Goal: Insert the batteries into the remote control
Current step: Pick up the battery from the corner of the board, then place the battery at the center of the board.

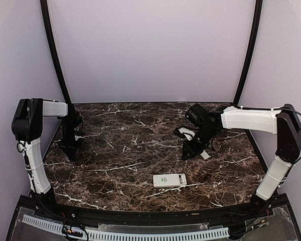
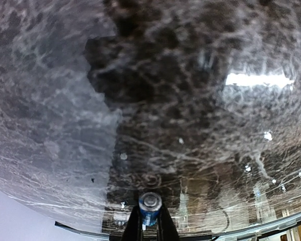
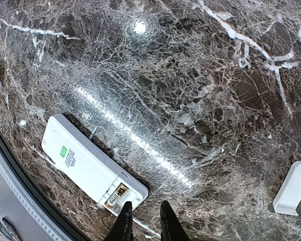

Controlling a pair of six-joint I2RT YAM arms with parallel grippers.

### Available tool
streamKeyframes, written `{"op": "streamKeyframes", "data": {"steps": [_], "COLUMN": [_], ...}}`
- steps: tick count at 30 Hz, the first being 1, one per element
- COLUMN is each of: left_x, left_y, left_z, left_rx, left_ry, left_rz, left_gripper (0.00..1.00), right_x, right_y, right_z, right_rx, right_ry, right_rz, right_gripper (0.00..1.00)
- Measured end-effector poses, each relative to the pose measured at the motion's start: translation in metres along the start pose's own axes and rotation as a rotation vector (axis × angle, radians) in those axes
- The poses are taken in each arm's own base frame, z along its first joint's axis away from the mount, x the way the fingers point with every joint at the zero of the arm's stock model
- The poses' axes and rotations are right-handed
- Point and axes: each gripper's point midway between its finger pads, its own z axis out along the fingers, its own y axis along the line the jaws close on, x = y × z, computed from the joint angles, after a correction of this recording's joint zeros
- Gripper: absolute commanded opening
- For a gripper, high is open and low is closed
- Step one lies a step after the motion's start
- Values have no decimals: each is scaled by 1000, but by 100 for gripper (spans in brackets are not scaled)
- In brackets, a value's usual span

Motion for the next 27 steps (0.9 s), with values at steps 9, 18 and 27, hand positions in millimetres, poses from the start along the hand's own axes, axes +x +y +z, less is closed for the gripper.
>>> {"op": "streamKeyframes", "data": {"steps": [9, 18, 27], "left_x": [-25, -5, 82], "left_y": [-30, -239, -373], "left_z": [-30, -181, -236], "left_rx": [93, 203, 471], "left_ry": [-204, -863, -1168], "left_rz": [45, 727, 1216], "left_gripper": [0, 0, 0], "right_x": [-7, -43, -74], "right_y": [-2, 18, 84], "right_z": [-7, -69, -198], "right_rx": [13, 7, -192], "right_ry": [-20, -245, -734], "right_rz": [3, -48, -191], "right_gripper": [18, 19, 21]}}
